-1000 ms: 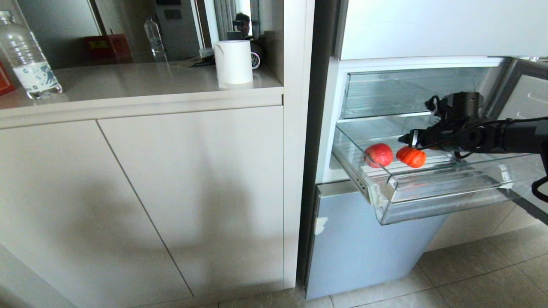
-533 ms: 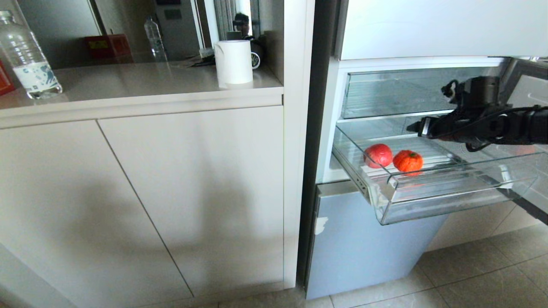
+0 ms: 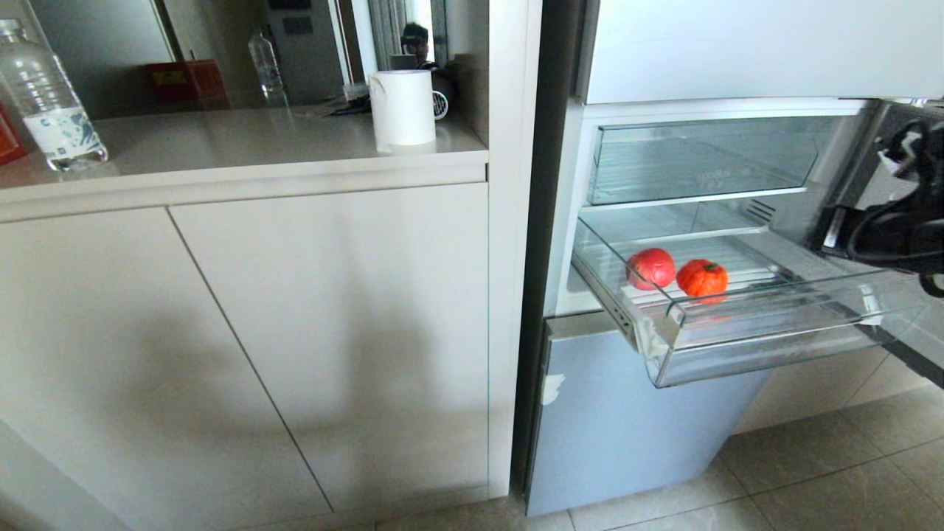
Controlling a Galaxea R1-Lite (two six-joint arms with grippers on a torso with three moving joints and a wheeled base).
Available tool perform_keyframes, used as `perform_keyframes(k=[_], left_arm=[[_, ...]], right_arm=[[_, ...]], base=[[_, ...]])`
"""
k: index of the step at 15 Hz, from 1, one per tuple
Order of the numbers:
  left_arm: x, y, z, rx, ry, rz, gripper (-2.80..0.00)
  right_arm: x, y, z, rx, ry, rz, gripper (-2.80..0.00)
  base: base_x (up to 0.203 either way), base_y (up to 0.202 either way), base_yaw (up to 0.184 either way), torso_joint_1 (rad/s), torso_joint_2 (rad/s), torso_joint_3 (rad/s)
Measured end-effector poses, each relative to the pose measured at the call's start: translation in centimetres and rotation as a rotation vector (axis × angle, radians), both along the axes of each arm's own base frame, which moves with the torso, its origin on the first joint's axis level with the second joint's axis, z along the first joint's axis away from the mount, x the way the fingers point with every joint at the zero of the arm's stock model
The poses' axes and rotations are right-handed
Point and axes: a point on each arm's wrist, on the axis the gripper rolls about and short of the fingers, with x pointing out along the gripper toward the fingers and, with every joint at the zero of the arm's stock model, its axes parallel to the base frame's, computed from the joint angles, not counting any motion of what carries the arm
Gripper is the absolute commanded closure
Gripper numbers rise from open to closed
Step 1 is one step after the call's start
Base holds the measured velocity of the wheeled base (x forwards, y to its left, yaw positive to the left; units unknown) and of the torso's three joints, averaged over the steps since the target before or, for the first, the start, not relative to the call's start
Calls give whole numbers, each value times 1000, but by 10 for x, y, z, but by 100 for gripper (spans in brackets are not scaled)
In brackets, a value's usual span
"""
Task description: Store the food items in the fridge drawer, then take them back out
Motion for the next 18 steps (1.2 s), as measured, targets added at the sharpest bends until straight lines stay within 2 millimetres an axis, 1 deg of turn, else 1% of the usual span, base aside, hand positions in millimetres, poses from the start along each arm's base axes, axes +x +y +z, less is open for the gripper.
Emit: perform_keyframes(k=[2,3,4,6,7,8,10,12,14,16,18], left_arm=[[0,0,0,0,0,-1,0],[0,0,0,0,0,-1,0],[0,0,0,0,0,-1,0],[0,0,0,0,0,-1,0],[0,0,0,0,0,0,0],[0,0,0,0,0,0,0],[0,0,0,0,0,0,0],[0,0,0,0,0,0,0],[0,0,0,0,0,-1,0],[0,0,0,0,0,-1,0],[0,0,0,0,0,0,0]], right_arm=[[-41,3,-1,-10,-7,-2,0],[-62,6,-7,-17,3,1,0],[-79,8,-15,-23,24,6,0],[-104,15,-39,-38,93,35,0],[-110,18,-52,-43,134,56,0],[-112,21,-61,-48,168,76,0],[-106,24,-74,-51,221,104,0],[-88,26,-78,-54,231,119,0],[-61,30,-82,-60,220,140,0],[-28,36,-88,-59,212,157,0],[10,45,-93,-48,172,170,0]], base=[[0,0,0,0,0,0],[0,0,0,0,0,0],[0,0,0,0,0,0],[0,0,0,0,0,0],[0,0,0,0,0,0],[0,0,0,0,0,0],[0,0,0,0,0,0],[0,0,0,0,0,0],[0,0,0,0,0,0],[0,0,0,0,0,0],[0,0,0,0,0,0]])
